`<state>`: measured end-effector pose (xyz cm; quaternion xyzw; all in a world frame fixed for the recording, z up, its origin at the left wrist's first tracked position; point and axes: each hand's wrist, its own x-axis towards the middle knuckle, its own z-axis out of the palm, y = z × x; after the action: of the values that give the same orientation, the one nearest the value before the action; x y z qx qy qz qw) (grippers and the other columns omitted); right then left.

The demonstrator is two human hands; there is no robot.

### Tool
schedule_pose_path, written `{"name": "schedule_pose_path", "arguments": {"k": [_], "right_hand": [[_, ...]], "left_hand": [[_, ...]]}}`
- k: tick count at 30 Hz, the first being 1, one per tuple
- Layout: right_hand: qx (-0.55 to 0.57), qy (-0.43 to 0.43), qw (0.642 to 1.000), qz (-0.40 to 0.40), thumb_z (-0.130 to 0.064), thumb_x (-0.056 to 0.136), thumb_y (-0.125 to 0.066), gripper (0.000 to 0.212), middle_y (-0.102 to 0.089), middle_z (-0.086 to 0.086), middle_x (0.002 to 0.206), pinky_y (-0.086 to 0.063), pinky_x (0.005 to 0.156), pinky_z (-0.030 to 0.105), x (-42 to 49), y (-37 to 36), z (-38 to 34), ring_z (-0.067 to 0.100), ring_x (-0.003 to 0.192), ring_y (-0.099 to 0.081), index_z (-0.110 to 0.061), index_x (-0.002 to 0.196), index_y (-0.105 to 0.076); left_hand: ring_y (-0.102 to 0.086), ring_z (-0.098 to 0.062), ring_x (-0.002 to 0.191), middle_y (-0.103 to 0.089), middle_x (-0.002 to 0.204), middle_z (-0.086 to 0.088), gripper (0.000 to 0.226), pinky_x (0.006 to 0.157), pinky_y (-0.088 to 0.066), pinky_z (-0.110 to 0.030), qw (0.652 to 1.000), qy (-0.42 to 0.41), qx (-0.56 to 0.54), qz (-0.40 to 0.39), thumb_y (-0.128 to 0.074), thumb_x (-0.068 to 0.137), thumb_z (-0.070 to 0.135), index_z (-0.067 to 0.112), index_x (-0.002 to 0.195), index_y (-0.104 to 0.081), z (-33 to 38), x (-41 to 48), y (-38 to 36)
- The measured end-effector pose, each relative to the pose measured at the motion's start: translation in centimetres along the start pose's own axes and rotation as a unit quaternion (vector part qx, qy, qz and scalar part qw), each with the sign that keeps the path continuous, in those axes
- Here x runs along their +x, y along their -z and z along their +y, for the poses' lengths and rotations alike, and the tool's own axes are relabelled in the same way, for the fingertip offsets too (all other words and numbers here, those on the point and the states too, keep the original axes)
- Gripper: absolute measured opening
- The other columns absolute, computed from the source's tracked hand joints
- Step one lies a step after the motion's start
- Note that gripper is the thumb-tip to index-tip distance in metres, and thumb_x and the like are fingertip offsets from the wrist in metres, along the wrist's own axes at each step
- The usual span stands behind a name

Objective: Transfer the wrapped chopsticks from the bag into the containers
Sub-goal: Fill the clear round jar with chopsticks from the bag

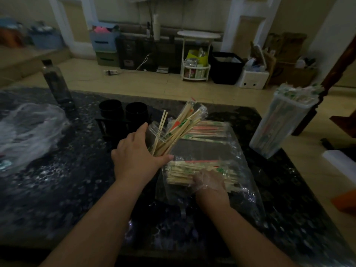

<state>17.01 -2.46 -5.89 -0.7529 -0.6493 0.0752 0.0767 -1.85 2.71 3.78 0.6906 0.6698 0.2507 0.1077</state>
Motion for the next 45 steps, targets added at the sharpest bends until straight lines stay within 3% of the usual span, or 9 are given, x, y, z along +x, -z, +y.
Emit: {"name": "schedule_pose_path", "arguments": {"k": [7,12,19,22,26,32,36,40,45], "right_hand": [[-0.036,-0.003,0.990,-0.138,-0.030,0.103,-0.041,0.051,-0.018,0.002,0.161,-0.006,0.118,0.045,0.3,1.5,0.4,0.025,0.146,-0.018,-0.033,0.152,-0.026],[-0.045,0.004,0.996,-0.073,-0.022,0.099,-0.046,0.039,-0.046,0.004,0.138,-0.023,0.114,0.039,0.8,0.6,0.2,0.026,0.131,-0.040,-0.029,0.137,-0.046],[-0.020,-0.010,0.989,-0.147,-0.033,0.101,-0.042,0.052,-0.033,0.000,0.153,-0.013,0.118,0.042,1.1,-0.2,1.0,0.025,0.143,-0.024,-0.035,0.151,-0.027],[0.053,0.000,0.996,-0.069,-0.026,0.100,-0.047,0.033,-0.052,0.003,0.131,-0.032,0.111,0.036,0.7,0.2,0.8,0.028,0.129,-0.044,-0.030,0.132,-0.052],[-0.045,0.052,0.995,0.078,-0.010,0.081,-0.070,0.022,-0.064,0.006,0.098,-0.049,0.082,0.034,0.2,1.5,0.5,0.029,0.091,-0.062,-0.020,0.100,-0.070],[-0.099,0.073,0.992,-0.018,-0.027,0.097,-0.047,0.041,-0.052,0.007,0.130,-0.040,0.096,0.036,-1.2,4.1,0.0,0.029,0.117,-0.051,-0.029,0.138,-0.041],[-0.029,0.044,0.995,-0.088,-0.049,0.097,-0.048,0.033,-0.061,0.007,0.126,-0.042,0.090,0.032,-2.6,6.7,-0.2,0.028,0.116,-0.055,-0.031,0.124,-0.054],[-0.072,0.056,0.989,-0.116,-0.050,0.090,-0.052,0.034,-0.063,0.005,0.118,-0.045,0.083,0.033,-4.0,9.0,-1.1,0.028,0.107,-0.059,-0.026,0.113,-0.060],[-0.112,0.123,0.986,-0.010,-0.050,0.085,-0.051,0.029,-0.066,0.000,0.096,-0.042,0.071,0.033,-4.2,13.5,-2.6,0.026,0.093,-0.062,-0.026,0.099,-0.062]], "left_hand": [[-0.040,-0.029,0.131,-0.043,0.146,-0.002,0.112,0.104,-0.035,-0.051,1.000,0.000,0.004,-0.001,-0.072,0.059,0.075,0.035,0.151,-0.020,-0.1,0.1,0.2],[-0.038,-0.029,0.133,-0.042,0.147,-0.001,0.112,0.105,-0.033,-0.050,1.000,0.001,-0.009,0.000,-0.071,0.060,0.075,0.035,0.151,-0.021,-0.2,-0.1,0.4],[-0.038,-0.027,0.133,-0.041,0.147,0.001,0.111,0.104,-0.032,-0.048,1.000,0.001,-0.015,-0.011,-0.072,0.060,0.075,0.036,0.151,-0.020,-0.2,-0.1,-0.3],[-0.039,-0.027,0.133,-0.041,0.147,0.001,0.112,0.104,-0.033,-0.048,1.000,0.001,-0.010,-0.012,-0.072,0.059,0.075,0.036,0.150,-0.021,-0.2,0.1,-0.6],[-0.039,-0.028,0.132,-0.042,0.147,0.001,0.112,0.103,-0.034,-0.048,1.000,0.000,-0.010,-0.013,-0.073,0.059,0.074,0.035,0.150,-0.022,-0.4,0.3,-0.7],[-0.040,-0.029,0.131,-0.044,0.146,0.000,0.111,0.102,-0.034,-0.050,1.000,0.007,-0.010,-0.013,-0.077,0.058,0.071,0.035,0.150,-0.024,-0.7,0.5,-0.5],[-0.041,-0.028,0.130,-0.044,0.145,0.000,0.110,0.101,-0.035,-0.048,1.000,-0.006,-0.004,-0.020,-0.077,0.059,0.069,0.036,0.149,-0.024,-0.2,-0.1,-0.3],[-0.041,-0.027,0.129,-0.045,0.143,0.001,0.110,0.101,-0.035,-0.047,1.000,-0.015,0.002,-0.026,-0.080,0.058,0.066,0.037,0.149,-0.024,-0.5,-0.4,-0.1],[-0.043,-0.028,0.128,-0.047,0.141,0.000,0.109,0.099,-0.037,-0.048,0.999,-0.005,0.030,-0.025,-0.081,0.057,0.065,0.037,0.148,-0.025,-1.1,-0.4,-0.2]]}}
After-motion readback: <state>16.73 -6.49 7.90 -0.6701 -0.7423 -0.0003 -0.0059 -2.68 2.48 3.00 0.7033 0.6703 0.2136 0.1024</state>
